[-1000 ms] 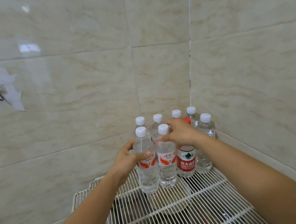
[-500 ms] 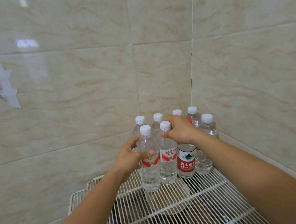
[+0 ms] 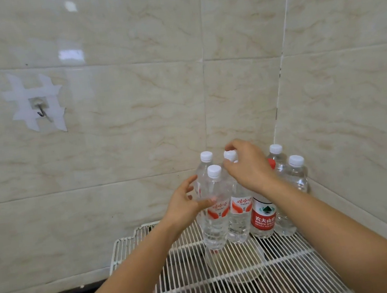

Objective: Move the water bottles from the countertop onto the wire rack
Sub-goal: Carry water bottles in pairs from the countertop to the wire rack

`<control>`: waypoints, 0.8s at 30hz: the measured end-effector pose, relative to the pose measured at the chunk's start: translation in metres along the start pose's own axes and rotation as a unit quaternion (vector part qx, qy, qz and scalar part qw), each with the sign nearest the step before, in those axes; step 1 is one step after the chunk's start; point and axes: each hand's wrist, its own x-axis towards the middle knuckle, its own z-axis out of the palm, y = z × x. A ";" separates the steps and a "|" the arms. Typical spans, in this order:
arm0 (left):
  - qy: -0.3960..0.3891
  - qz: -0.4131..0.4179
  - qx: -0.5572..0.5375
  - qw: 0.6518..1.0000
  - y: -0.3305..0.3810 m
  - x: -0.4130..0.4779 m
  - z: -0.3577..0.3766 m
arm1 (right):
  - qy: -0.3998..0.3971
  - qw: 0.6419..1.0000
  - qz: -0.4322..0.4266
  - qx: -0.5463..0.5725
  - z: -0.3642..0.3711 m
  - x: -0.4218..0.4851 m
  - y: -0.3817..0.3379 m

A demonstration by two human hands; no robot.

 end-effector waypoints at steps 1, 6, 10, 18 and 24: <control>0.018 0.005 0.015 1.000 0.001 -0.003 -0.008 | 0.020 0.999 -0.025 0.005 0.002 -0.001 -0.011; 0.144 0.012 0.107 0.984 -0.015 -0.045 -0.075 | 0.015 0.991 -0.132 -0.009 0.049 -0.020 -0.074; 0.211 -0.006 0.240 0.947 -0.043 -0.103 -0.158 | -0.116 0.974 -0.188 -0.048 0.121 -0.051 -0.128; 0.269 -0.134 0.410 0.861 -0.106 -0.277 -0.341 | -0.302 0.922 -0.233 -0.067 0.257 -0.173 -0.285; 0.316 -0.225 0.403 0.829 -0.152 -0.421 -0.472 | -0.367 0.890 -0.266 -0.058 0.339 -0.286 -0.431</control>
